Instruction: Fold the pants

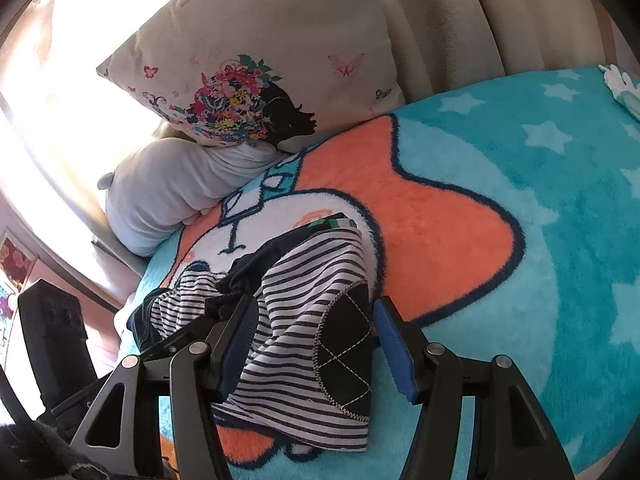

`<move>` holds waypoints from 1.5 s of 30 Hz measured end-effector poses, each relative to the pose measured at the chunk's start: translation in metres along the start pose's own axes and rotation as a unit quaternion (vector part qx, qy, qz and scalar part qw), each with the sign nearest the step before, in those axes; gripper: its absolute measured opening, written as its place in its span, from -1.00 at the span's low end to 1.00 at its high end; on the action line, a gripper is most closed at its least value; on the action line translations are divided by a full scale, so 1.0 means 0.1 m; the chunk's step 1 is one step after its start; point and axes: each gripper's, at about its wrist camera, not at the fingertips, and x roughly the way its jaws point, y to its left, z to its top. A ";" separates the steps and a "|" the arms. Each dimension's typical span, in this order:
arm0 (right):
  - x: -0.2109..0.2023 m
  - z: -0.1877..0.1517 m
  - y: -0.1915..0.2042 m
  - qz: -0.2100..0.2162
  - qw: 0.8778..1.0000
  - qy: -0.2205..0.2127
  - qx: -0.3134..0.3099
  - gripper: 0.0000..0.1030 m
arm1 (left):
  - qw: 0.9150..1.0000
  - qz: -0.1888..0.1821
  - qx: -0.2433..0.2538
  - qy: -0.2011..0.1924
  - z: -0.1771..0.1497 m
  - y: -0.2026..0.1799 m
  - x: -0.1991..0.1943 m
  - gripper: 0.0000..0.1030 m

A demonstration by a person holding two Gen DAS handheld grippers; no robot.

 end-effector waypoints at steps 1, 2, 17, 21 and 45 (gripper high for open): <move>-0.01 0.00 -0.01 -0.001 1.000 0.000 -0.001 0.24 | 1.000 0.003 0.003 0.008 0.01 -0.01 0.06 -0.44; 0.00 0.00 -0.01 -0.002 1.000 0.001 -0.001 0.24 | 1.000 0.005 0.006 0.012 0.01 -0.02 0.10 -0.44; 0.10 -0.04 0.01 0.018 1.000 0.010 -0.009 0.24 | 1.000 0.023 0.010 0.017 0.01 0.06 0.04 -0.79; 0.03 -0.05 0.03 0.031 0.999 0.005 -0.014 0.24 | 0.998 0.032 0.033 -0.032 0.02 -0.14 -0.31 -0.79; 0.32 -0.25 0.91 0.051 0.992 0.044 -0.110 0.12 | 0.990 0.085 -0.100 -0.041 -0.24 0.91 -0.88 -0.47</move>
